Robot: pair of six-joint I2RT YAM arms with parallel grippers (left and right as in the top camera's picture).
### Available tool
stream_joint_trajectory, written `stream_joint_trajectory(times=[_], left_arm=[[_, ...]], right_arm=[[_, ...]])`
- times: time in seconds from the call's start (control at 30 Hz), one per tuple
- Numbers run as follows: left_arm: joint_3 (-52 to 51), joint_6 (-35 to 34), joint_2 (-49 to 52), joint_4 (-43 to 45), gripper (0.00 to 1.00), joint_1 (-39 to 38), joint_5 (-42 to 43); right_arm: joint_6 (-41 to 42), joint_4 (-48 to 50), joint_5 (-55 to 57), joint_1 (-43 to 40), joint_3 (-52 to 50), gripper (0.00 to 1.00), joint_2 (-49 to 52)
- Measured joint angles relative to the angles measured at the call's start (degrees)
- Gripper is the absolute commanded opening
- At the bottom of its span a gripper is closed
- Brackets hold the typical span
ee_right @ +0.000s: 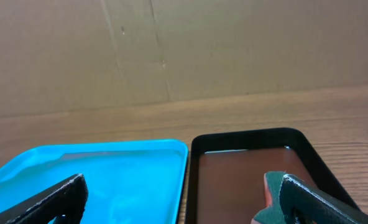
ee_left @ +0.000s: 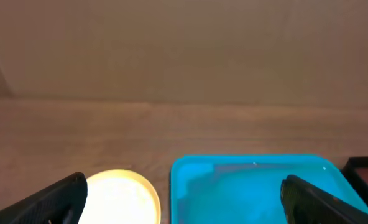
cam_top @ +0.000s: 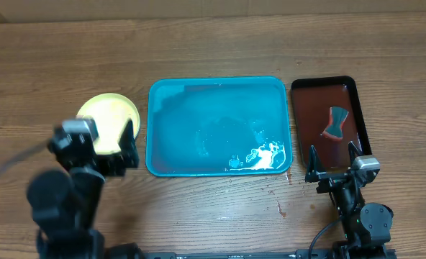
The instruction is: Clean dirty plates on tray and stack at the side
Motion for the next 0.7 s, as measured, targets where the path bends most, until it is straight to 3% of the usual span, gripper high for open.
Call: stream_joint_trajectory(times=[0.33, 0.7], left_arm=[[-25.6, 2.3, -21.7, 12.6, 1.0, 0.0, 1.0], [-36.6, 9.6, -29.3, 13.9, 1.0, -2.6, 1.0]], right_arm=[[0.0, 0.0, 0.0, 0.0, 0.0, 1.0, 0.0], [0.0, 0.0, 0.0, 0.0, 0.0, 1.0, 0.0]])
